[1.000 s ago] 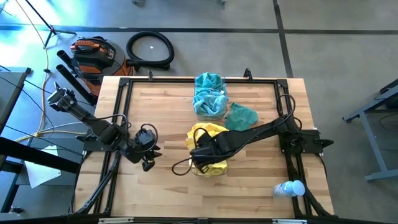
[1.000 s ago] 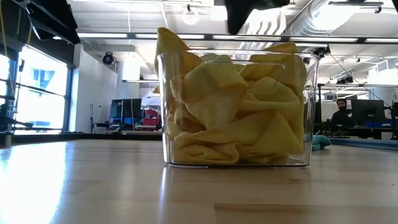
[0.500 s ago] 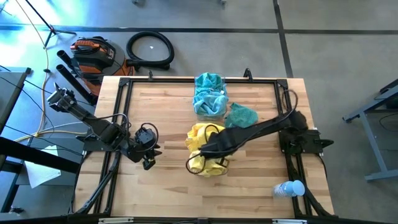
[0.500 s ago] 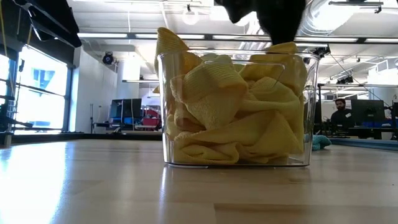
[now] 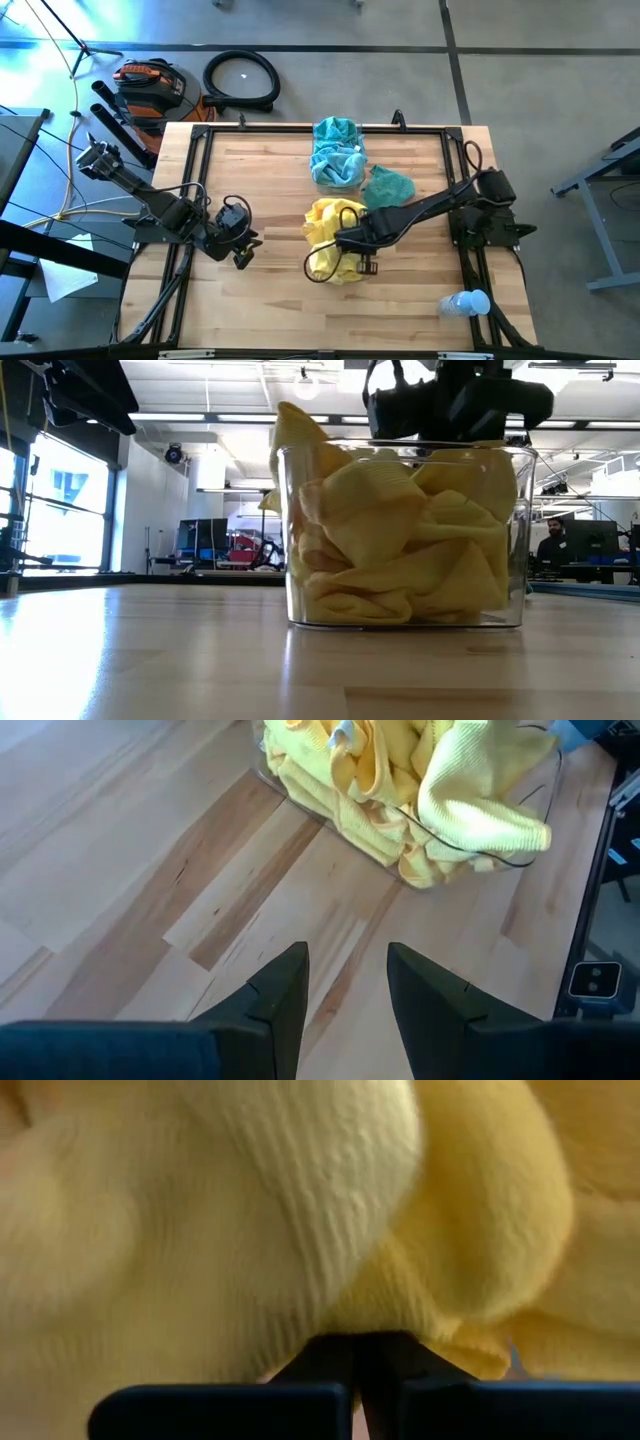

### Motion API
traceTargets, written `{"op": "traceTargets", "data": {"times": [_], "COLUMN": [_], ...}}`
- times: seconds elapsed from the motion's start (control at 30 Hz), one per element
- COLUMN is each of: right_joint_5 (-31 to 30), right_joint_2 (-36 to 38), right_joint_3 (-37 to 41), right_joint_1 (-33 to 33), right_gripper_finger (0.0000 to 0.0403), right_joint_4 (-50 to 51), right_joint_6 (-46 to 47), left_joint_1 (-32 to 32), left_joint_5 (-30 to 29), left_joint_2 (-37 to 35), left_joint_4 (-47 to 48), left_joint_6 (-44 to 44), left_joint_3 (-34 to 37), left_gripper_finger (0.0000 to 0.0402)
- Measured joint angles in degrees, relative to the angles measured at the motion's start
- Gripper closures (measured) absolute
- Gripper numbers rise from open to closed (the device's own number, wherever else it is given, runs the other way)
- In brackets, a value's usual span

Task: Sort microfiber towel by color & place in baskets
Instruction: Put the yellow towel into the bottom transparent bin

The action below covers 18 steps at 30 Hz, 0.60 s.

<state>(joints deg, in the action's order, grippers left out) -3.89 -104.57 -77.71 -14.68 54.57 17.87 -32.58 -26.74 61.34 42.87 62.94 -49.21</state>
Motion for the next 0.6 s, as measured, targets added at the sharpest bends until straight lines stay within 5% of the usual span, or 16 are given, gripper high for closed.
{"op": "traceTargets", "data": {"times": [0.6], "right_joint_5": [7.0], "right_joint_2": [-1.8], "right_joint_3": [5.2], "right_joint_1": [3.5], "right_gripper_finger": [0.0403], "right_joint_4": [-13.1], "right_joint_6": [-7.6], "left_joint_1": [0.0], "left_joint_5": [0.4], "left_joint_2": [1.2], "left_joint_4": [-0.3], "left_joint_6": [0.0], "left_joint_3": [0.0], "left_gripper_finger": [0.0277]}}
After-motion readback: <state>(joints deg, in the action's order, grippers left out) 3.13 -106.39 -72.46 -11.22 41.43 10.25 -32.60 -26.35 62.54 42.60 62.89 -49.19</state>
